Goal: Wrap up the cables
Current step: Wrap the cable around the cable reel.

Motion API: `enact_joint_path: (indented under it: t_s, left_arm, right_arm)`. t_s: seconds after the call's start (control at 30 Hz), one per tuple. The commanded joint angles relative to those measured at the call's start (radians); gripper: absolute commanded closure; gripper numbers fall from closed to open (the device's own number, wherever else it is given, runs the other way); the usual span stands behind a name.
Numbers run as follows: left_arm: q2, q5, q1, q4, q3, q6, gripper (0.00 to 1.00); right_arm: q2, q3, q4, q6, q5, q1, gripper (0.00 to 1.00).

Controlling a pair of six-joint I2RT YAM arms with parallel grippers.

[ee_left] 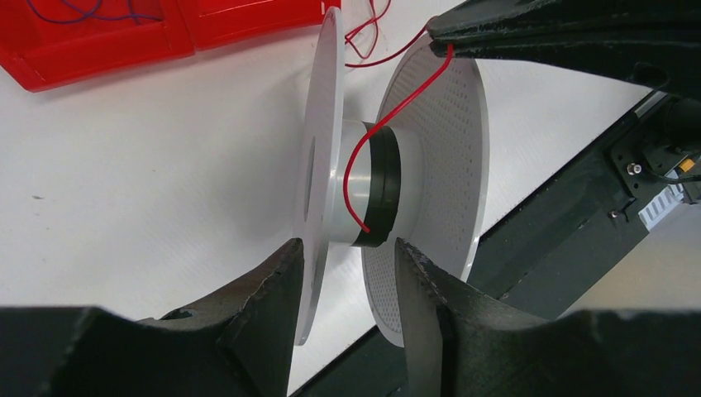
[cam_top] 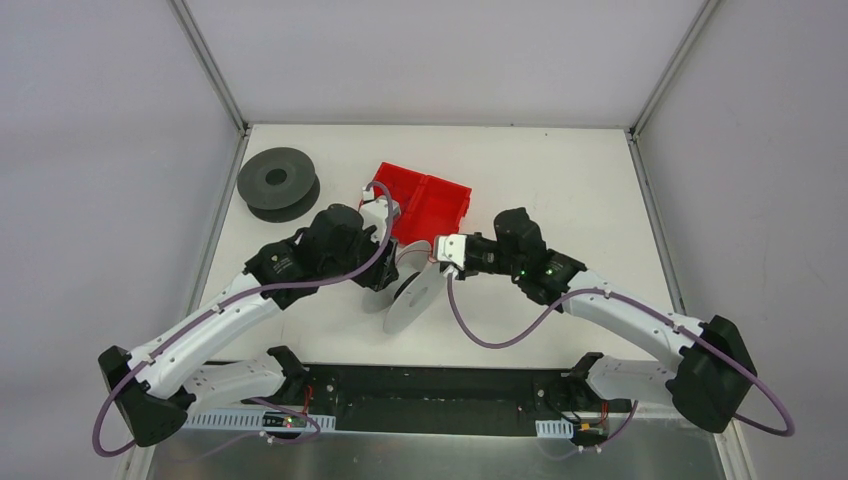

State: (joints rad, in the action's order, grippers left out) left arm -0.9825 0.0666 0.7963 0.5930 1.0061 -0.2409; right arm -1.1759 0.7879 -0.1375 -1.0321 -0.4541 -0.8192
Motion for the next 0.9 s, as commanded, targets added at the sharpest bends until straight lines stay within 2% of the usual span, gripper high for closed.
enact_joint_path:
  t_s: [0.0,0.87]
  left_arm:
    - [-0.015,-0.012,-0.018,-0.046,0.012,-0.029,0.56]
    - [-0.070,-0.059,-0.031,-0.128,-0.034,-0.068,0.59]
  right_arm:
    - [-0.012,0.029,-0.038,-0.023,-0.047,-0.008,1.00]
    - [-0.056,0.022,-0.064,-0.025,-0.069,-0.025,1.00]
